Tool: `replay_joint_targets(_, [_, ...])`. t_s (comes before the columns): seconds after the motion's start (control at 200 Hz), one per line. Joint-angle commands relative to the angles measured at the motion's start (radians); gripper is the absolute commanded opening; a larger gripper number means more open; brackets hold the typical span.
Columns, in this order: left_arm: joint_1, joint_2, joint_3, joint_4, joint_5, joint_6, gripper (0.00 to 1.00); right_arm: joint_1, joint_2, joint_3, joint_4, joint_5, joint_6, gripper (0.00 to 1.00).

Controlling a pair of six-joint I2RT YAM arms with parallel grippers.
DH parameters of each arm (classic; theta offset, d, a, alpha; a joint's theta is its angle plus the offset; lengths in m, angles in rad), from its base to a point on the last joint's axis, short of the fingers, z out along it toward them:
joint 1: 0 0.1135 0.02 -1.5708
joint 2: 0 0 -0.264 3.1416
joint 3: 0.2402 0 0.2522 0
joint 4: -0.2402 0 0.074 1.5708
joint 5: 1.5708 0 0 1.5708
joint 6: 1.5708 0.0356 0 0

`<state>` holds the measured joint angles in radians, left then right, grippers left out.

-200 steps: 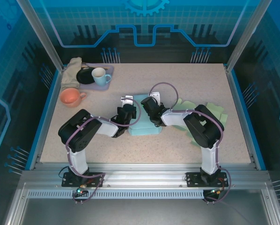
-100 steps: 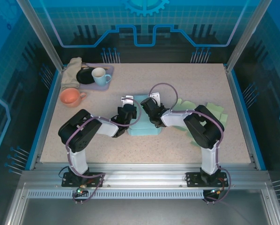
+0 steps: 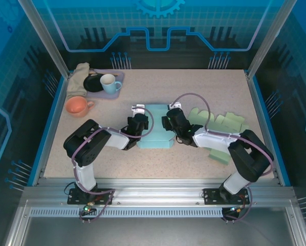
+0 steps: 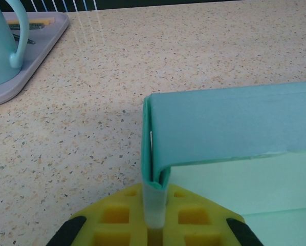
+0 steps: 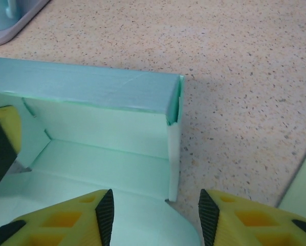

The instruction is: Fold the paper box

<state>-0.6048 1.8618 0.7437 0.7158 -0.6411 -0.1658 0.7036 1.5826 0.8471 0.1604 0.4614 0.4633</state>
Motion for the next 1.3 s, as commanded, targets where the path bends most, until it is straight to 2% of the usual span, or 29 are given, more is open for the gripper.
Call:
replay_joint_targets(0.0, [0.009,0.001,-0.018,-0.048,-0.017,0.012,0.03,-0.029,-0.053,0.017,-0.086,-0.03,0.03,0.51])
replay_joint_targets(0.13, [0.0,0.002,-0.038,-0.003,-0.007,0.039,0.03,-0.077,-0.064,0.074,-0.144,-0.078,0.024,0.52])
replay_joint_targets(0.255, [-0.008,0.009,-0.039,0.01,-0.01,0.052,0.03,-0.14,-0.053,0.119,-0.163,-0.186,0.034,0.52])
replay_joint_targets(0.54, [-0.019,0.014,-0.039,0.025,-0.019,0.074,0.03,-0.197,0.073,0.254,-0.205,-0.335,0.043,0.5])
replay_joint_targets(0.795, [-0.025,0.019,-0.038,0.029,-0.025,0.078,0.03,-0.197,0.158,0.283,-0.184,-0.362,0.059,0.45])
replay_joint_targets(1.04, [-0.043,0.024,-0.032,0.031,-0.05,0.096,0.03,-0.199,0.191,0.228,-0.125,-0.375,0.082,0.31])
replay_joint_targets(1.295, [-0.052,0.025,0.023,-0.064,-0.09,0.075,0.08,-0.199,0.188,0.151,-0.053,-0.372,0.104,0.3])
